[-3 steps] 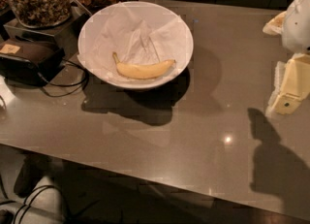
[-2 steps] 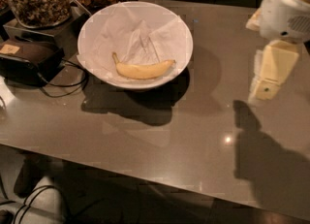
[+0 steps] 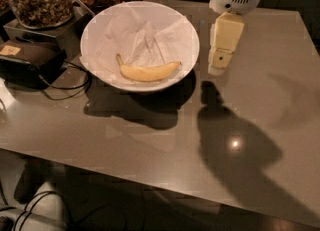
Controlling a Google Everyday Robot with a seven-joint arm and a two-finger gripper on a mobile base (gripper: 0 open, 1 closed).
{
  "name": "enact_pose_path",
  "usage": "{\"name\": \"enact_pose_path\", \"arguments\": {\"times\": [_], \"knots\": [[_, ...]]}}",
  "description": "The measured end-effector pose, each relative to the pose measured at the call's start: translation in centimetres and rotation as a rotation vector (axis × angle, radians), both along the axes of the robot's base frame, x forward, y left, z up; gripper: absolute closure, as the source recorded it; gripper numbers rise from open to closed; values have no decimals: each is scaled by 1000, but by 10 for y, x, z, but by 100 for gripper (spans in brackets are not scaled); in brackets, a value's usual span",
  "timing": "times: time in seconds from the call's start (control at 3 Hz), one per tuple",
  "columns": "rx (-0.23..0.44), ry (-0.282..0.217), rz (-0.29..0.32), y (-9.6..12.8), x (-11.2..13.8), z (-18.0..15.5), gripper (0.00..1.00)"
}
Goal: Pick banana from white bowl
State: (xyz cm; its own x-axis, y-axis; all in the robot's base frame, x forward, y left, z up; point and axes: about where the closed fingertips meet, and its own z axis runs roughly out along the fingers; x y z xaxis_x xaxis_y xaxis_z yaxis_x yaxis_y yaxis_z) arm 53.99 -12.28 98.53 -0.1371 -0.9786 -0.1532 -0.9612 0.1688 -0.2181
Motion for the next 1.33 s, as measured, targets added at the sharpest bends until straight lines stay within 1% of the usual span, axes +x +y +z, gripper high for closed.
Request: {"name": "enact_pose_path", "arguments": {"times": [0.33, 0.67, 1.0, 1.33], "knots": [[19, -5, 34, 44, 34, -7, 0], [20, -5, 34, 44, 34, -7, 0], [74, -1, -30, 42, 39, -10, 0], [113, 12, -77, 38, 42, -12, 0]]}}
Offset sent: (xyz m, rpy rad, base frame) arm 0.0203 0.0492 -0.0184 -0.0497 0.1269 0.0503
